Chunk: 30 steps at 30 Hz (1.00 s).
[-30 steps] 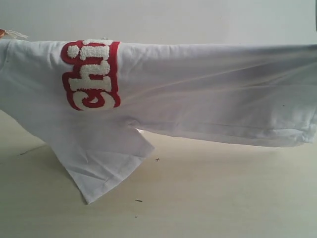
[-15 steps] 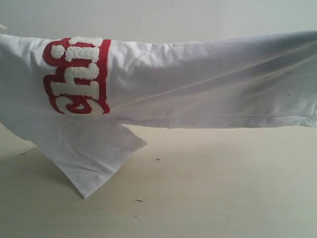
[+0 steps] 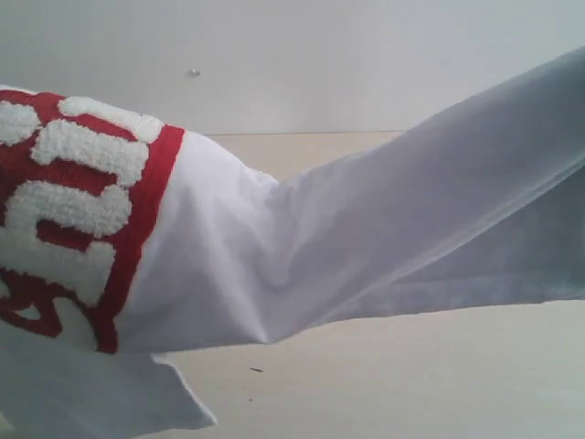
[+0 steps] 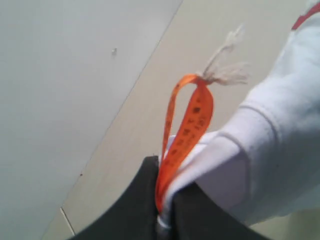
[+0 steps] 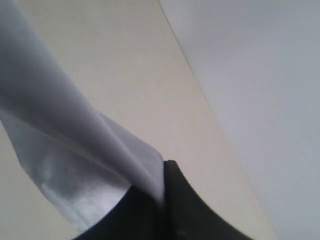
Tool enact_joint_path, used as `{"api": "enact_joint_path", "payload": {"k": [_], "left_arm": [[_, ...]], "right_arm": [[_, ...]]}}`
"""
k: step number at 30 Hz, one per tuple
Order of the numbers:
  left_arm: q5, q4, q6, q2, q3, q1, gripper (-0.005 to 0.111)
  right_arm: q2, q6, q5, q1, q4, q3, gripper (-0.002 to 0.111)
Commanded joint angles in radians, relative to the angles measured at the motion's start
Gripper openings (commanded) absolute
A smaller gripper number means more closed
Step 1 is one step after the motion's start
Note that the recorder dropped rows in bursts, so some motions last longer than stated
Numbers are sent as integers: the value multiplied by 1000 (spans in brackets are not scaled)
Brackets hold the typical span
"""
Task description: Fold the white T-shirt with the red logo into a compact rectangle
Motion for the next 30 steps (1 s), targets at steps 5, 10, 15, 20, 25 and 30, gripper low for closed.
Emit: {"api": "enact_joint_path", "payload": {"k": [5,10,15,20,25,30], "left_arm": [[-9,49,-155,-81,182,-110,0],[-9,160,-78,150,185,-101,0],[-124,214,-76,368,185,-39,0],[-277,214,-76,520,185,40,0],[-415,207,-84,664,185,93,0],[-563,207,-100,809,185,93,0]], "right_arm": [[-44,76,-4,40,-24,272,0],[88,72,-4,40,-155,325,0],[249,74,-133,40,-213,325,0],[402,199,-325,40,-332,325,0],[568,280,-487,40,-408,325,0],[719,288,-647,40,-423,325,0]]}}
